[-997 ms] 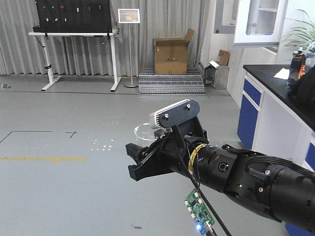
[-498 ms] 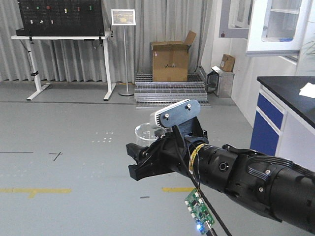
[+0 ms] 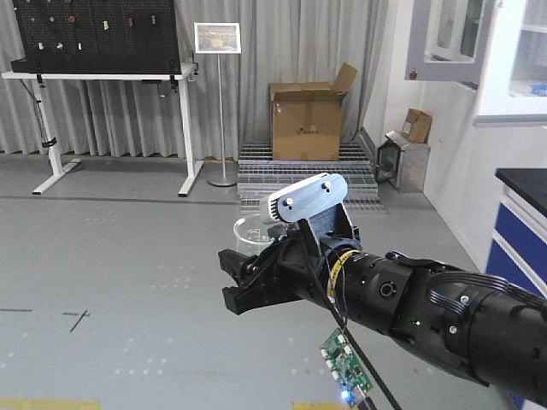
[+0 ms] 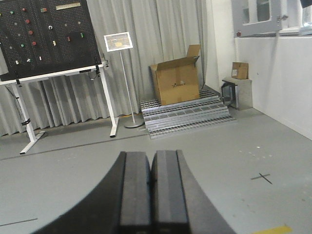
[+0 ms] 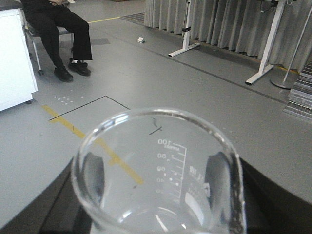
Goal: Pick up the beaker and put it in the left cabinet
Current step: 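Hold the beaker in the right gripper while the base drives to the cabinet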
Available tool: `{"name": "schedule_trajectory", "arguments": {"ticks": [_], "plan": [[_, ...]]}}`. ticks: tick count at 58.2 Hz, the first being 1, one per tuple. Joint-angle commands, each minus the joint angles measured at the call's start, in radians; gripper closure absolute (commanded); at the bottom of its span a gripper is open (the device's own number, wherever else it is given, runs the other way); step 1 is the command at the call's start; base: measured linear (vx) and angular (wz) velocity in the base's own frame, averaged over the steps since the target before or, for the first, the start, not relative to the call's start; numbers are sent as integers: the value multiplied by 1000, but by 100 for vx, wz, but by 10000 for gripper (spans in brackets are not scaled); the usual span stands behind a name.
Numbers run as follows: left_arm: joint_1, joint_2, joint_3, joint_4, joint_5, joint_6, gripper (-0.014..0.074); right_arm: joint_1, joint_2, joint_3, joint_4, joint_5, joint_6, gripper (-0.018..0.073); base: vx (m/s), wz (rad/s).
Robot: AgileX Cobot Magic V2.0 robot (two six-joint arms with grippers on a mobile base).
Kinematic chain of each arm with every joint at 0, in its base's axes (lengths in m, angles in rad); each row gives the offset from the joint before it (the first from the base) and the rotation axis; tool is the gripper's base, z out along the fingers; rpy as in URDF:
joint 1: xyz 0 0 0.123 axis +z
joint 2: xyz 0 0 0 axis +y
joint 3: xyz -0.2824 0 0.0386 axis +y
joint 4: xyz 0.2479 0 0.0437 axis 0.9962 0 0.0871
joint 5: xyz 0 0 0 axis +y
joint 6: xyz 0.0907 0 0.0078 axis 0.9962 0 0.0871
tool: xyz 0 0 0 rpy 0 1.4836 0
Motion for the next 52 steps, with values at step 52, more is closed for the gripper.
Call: {"name": "schedule_trajectory", "arguments": {"ticks": [52], "plan": [[-1,-19,16,-3,-75,-3,595,-2,-36,-33,8,-61,-1,568,72,0]]}}
